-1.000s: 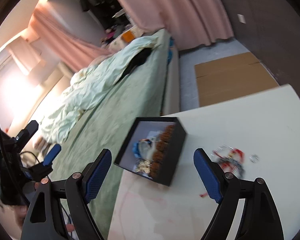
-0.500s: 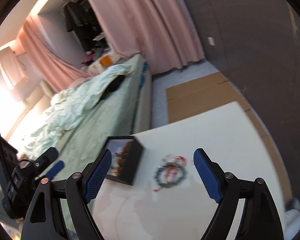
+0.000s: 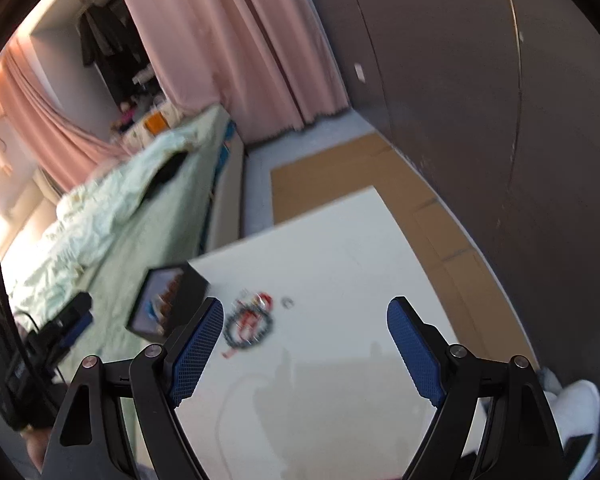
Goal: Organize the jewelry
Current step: 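Move both tools back over the remaining jewelry on the table, then grasp the green-grey bead bracelet with the left tool and lift it, then drop the bead bracelet into the box with the left tool while the right tool grasps the small silver ring, then carry the small silver ring into the box with the right tool and release it, then move both tools back over the red string bracelet and silver hoop, then grasp the red string bracelet with the left tool and lift it off the hoop, then drop the red string into the box with the left tool while the right tool grasps the silver hoop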
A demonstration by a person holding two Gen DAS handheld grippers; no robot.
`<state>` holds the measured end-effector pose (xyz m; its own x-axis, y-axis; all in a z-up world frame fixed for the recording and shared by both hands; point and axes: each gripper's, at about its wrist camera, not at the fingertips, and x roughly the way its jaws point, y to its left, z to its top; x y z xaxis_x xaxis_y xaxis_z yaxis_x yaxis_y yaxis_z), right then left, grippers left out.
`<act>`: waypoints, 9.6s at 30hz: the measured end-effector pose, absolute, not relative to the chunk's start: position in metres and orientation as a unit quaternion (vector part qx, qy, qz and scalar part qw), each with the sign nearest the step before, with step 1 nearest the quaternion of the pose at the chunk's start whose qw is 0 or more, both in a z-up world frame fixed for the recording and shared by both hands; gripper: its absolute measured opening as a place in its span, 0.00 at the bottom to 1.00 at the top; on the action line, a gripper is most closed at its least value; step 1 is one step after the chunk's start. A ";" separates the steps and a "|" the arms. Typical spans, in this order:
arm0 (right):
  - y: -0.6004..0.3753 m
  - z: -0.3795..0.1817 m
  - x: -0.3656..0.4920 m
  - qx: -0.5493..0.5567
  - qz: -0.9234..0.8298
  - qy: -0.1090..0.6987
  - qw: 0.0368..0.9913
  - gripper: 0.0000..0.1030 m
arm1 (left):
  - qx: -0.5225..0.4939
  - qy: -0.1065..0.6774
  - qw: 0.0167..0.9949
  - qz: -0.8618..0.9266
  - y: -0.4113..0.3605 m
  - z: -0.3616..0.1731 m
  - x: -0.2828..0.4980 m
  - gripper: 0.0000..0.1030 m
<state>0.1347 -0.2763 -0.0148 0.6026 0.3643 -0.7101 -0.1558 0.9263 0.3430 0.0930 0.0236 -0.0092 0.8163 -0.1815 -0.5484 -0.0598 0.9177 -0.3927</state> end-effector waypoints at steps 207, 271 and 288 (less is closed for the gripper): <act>-0.262 -0.057 0.171 0.208 0.225 0.476 0.824 0.53 | -0.122 0.383 0.916 -0.003 -0.006 -0.040 0.113 0.76; -0.265 -0.078 0.194 0.173 0.185 0.517 0.818 0.65 | -0.135 0.372 0.913 -0.096 -0.033 -0.041 0.124 0.01; -0.189 -0.096 0.196 0.073 0.202 0.511 0.832 0.65 | -0.193 0.328 0.923 -0.057 0.046 -0.012 0.109 0.01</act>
<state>0.1963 -0.1893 -0.0963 0.3960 0.4099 -0.8217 -0.2609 0.9082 0.3273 0.1086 0.0464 -0.0121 0.7787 -0.2318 -0.5830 -0.0206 0.9193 -0.3931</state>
